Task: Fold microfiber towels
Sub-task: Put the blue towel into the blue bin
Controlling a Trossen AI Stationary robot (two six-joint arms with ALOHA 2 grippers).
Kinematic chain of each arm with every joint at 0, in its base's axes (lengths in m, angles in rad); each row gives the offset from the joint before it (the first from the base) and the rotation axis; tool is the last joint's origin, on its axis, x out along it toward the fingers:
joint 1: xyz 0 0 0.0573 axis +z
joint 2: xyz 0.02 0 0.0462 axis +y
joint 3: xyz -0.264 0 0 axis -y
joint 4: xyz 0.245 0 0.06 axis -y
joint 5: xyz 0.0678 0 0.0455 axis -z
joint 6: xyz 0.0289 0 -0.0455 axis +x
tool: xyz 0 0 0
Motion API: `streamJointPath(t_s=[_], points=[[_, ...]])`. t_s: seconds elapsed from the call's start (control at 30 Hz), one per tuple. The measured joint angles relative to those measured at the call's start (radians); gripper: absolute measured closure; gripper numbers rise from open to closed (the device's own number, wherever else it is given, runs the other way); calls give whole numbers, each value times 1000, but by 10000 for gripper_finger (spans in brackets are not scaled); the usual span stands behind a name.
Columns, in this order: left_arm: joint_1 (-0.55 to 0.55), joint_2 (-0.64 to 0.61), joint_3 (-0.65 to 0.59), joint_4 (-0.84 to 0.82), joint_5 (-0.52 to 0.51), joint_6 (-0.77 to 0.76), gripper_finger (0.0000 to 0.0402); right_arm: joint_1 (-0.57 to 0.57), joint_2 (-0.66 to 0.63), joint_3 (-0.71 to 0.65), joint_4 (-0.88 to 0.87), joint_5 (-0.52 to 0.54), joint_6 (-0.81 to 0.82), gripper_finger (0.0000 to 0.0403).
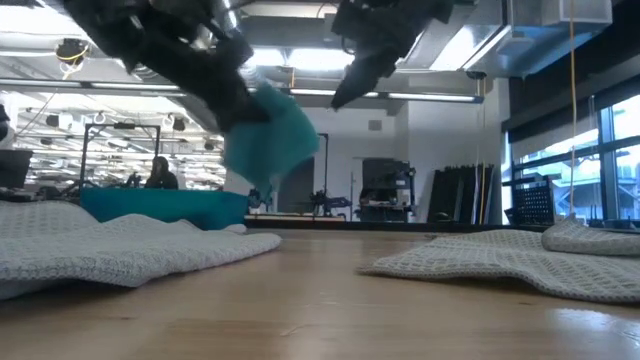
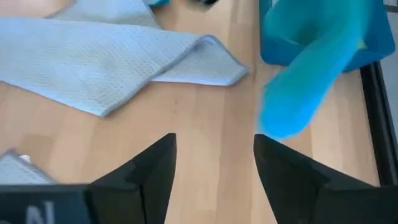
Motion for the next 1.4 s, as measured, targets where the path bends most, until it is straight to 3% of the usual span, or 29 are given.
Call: streamJointPath(t_s=[0.17, 0.27, 0.4, 0.53, 0.73, 0.97, 1.2, 1.4], points=[[207, -210, 0, -321, 85, -251, 401, -1, -8, -28, 21, 0, -25, 185], [366, -249, -1, -483, 253, -426, 401, -1, -8, -47, 69, 0, -45, 185], [528, -230, -44, -501, 503, -504, 401, 0, -4, -72, 111, 0, -69, 185], [612, -220, -64, -465, 660, -520, 401, -1, -4, -84, 117, 1, -77, 185], [734, -219, -64, -494, 571, -469, 401, -1, -4, -85, 117, 1, -98, 185], [857, -141, -64, -523, 604, -464, 401, -20, -4, -85, 148, 0, -104, 185], [857, 12, -63, -500, 615, -465, 401, -26, -4, -85, 159, 0, -102, 185], [858, -8, -62, -515, 606, -463, 401, -26, -4, -85, 136, -1, -102, 185]])
